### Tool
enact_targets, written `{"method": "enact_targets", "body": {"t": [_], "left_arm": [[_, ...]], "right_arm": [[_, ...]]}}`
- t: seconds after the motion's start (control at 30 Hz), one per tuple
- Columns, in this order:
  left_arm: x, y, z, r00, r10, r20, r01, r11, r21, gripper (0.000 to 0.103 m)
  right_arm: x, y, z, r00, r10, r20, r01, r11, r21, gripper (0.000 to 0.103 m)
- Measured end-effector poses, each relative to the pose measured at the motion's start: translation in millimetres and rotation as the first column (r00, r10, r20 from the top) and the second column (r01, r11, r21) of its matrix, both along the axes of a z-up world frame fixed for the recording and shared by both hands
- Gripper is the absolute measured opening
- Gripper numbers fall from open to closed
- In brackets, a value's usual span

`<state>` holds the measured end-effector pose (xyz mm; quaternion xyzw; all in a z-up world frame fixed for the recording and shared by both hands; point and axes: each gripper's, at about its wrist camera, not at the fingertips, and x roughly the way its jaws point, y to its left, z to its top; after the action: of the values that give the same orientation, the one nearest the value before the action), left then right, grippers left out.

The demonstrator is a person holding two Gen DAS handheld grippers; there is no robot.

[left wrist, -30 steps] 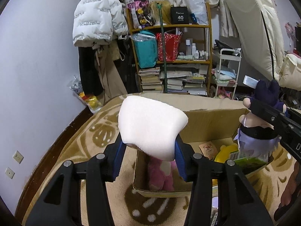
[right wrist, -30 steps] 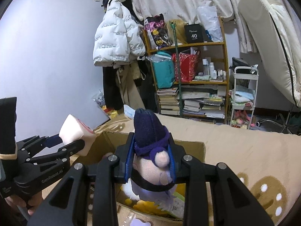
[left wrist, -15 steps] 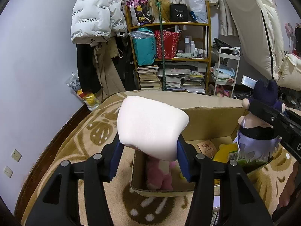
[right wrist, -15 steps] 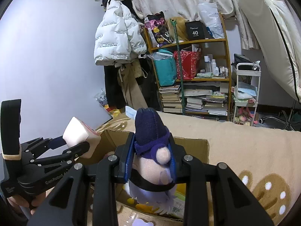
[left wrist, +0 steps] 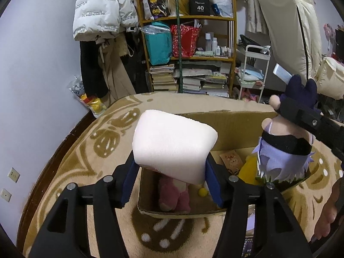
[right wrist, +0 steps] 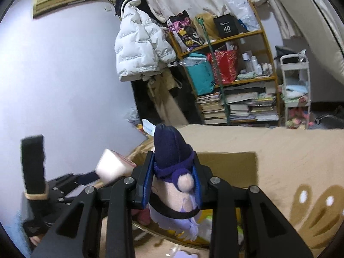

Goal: Organize soft objects
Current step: 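Carry the pink cylinder with the left tool while the right tool carries the doll over the box, then open the left tool into the box while the right tool releases the doll inside, then move both tools down toward the black card packet and clear zip bag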

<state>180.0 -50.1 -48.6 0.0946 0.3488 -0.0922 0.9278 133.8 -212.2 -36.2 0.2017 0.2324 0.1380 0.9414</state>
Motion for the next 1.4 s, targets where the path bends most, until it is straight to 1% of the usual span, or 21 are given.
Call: {"method": "enact_targets", "body": {"t": [0.13,0.2,0.23,0.27,0.33,0.37,0.43,0.5,0.53,0.57,0.7,0.73,0.8,1.03,1.13,1.2,1.4], "left_arm": [[0,-1,-4,1.000,0.006,-0.015,-0.006,1.000,0.010,0.061],[0,-1,-4,1.000,0.007,-0.017,-0.006,1.000,0.020,0.062],[-1,0,-5,1.000,0.006,-0.021,-0.005,1.000,0.022,0.063],[-1,0,-5,1.000,0.008,-0.024,-0.007,1.000,0.023,0.064],[-3,1,-4,1.000,0.018,-0.020,-0.018,0.999,0.031,0.075],[-5,2,-3,1.000,0.022,-0.013,-0.021,0.999,0.032,0.078],[-8,5,1,1.000,0.025,0.001,-0.025,0.999,0.029,0.088],[-11,8,6,0.999,0.034,0.012,-0.035,0.999,0.027,0.093],[-13,10,8,0.999,0.039,0.015,-0.040,0.999,0.024,0.096],[-14,12,9,0.999,0.046,0.017,-0.046,0.999,0.021,0.097],[-20,21,16,0.997,0.071,0.009,-0.071,0.997,-0.002,0.098],[-23,24,17,0.997,0.078,0.004,-0.078,0.997,-0.008,0.098],[-28,28,19,0.997,0.083,-0.004,-0.083,0.996,-0.013,0.098],[-57,32,32,0.998,0.057,-0.029,-0.057,0.998,-0.015,0.098],[-72,33,36,0.999,0.035,-0.039,-0.035,0.999,-0.008,0.098],[-82,32,38,0.999,0.023,-0.036,-0.023,1.000,0.009,0.098],[-103,29,33,0.998,-0.006,-0.058,0.008,1.000,0.028,0.098]], "right_arm": [[4,3,-3,1.000,0.010,-0.025,-0.010,1.000,-0.006,0.037],[4,2,-5,0.999,0.007,-0.039,-0.008,1.000,-0.006,0.044],[4,2,-6,0.999,0.005,-0.040,-0.005,1.000,-0.007,0.050],[3,2,-5,0.999,-0.004,-0.040,0.003,1.000,-0.014,0.053],[1,2,-4,0.999,-0.020,-0.043,0.018,0.999,-0.032,0.058],[0,1,-3,0.999,-0.026,-0.047,0.024,0.999,-0.039,0.062],[-2,-1,-2,0.998,-0.036,-0.054,0.033,0.998,-0.044,0.068],[-5,-2,0,0.997,-0.048,-0.064,0.045,0.998,-0.048,0.075],[-7,-3,1,0.996,-0.054,-0.069,0.051,0.997,-0.050,0.081],[-9,-3,2,0.996,-0.062,-0.072,0.058,0.997,-0.054,0.088],[-19,-5,6,0.993,-0.087,-0.081,0.082,0.994,-0.066,0.099],[-21,-5,8,0.992,-0.091,-0.085,0.085,0.994,-0.072,0.103],[-28,-6,12,0.991,-0.101,-0.087,0.093,0.991,-0.093,0.103],[-54,-9,25,0.987,-0.129,-0.099,0.115,0.984,-0.136,0.103],[-65,-10,28,0.986,-0.133,-0.106,0.116,0.982,-0.148,0.103],[-72,-9,31,0.985,-0.131,-0.110,0.112,0.980,-0.165,0.103],[-93,-4,33,0.983,-0.140,-0.116,0.114,0.972,-0.206,0.103]]}}
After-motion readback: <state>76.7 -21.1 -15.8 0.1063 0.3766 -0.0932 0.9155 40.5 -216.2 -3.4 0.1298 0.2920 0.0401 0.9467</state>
